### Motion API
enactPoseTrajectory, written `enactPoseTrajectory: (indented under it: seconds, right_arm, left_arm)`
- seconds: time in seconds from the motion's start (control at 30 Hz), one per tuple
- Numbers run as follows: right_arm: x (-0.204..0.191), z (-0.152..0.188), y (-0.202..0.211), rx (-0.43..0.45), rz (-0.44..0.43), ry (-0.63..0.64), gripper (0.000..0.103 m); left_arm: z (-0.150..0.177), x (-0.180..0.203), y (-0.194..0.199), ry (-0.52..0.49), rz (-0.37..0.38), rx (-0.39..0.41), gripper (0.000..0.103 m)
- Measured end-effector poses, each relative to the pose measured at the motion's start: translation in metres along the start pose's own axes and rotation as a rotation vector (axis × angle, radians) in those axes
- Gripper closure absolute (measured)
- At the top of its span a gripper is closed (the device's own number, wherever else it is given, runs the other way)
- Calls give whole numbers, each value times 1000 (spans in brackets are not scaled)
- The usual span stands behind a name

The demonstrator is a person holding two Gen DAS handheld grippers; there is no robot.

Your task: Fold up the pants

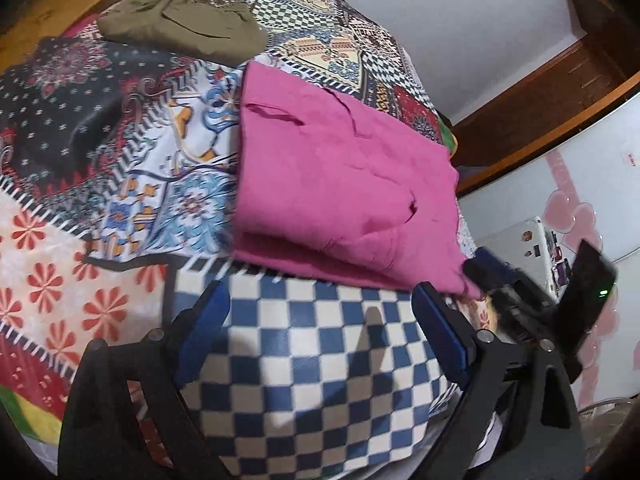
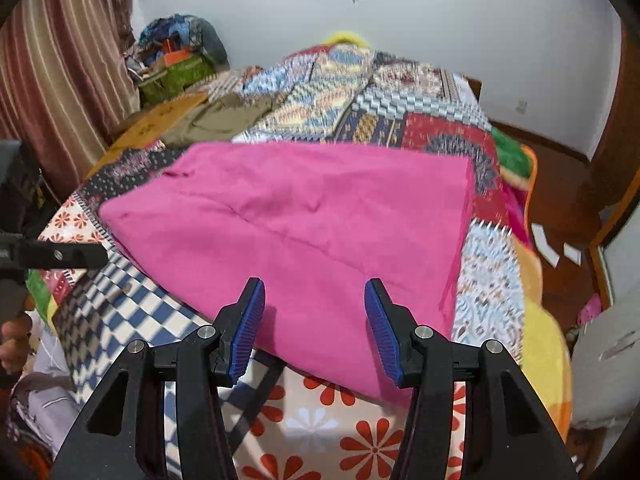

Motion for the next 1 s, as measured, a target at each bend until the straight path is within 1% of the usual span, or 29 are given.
enactPoseTrajectory:
  seconds: [0.13, 0.23, 0.33, 0.5, 0.53, 0.6, 0.67, 0.7, 0.77, 0.8, 0.87, 0.97, 1.0]
  right_arm:
    - [5, 11, -13, -43, -24, -31, 55]
    - [6, 14, -15, -50, -52, -49, 55]
    - [7, 16, -16, -60, -77, -67, 55]
    - [7, 19, -17, -62, -91, -76, 55]
    - [7, 19, -17, -62, -92, -76, 54]
    - [7, 18, -18, -62, -93, -76, 54]
    - [7, 19, -18, -62, -92, -78, 54]
    - [7, 19, -18, -62, -92, -78, 54]
    - [8, 18, -18, -63, -94, -78, 54]
    - [8, 18, -18, -64, -94, -78, 54]
    - [8, 17, -18, -65, -92, -77, 54]
    - [9, 15, -19, -70, -87, -74, 54]
    - [8, 15, -18, -77, -83, -70, 54]
  left_arm:
    - [-9, 10, -10, 13, 22, 0, 8]
    - [-16, 13, -15, 48, 53, -5, 7]
    - [-24, 15, -20, 74, 68, -5, 7]
    - [-39, 11, -24, 142, 87, 5, 7]
    - [-41, 10, -25, 154, 89, 9, 9]
    - [-45, 8, -25, 174, 84, 21, 15]
    - [-47, 7, -24, 162, 64, 36, 29]
    - [-47, 7, -24, 148, 42, 45, 33]
    - [-46, 6, -20, 120, 7, 61, 48]
    - [-46, 6, -19, 111, -7, 70, 53]
    - [-48, 9, -17, 75, -41, 92, 70]
    - [-48, 10, -12, 28, -76, 114, 79]
    - [-47, 13, -9, 0, -84, 130, 80]
Point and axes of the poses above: each gripper's, at about its wrist camera, not at the fingertips, and y roughly against the way its jaws point, x to its right, z to its underside, the point moved 7 cm from there along -y, roughly the way its jaws point, and after that the axes turned 3 degrees about -z, right-handed, at the moved point
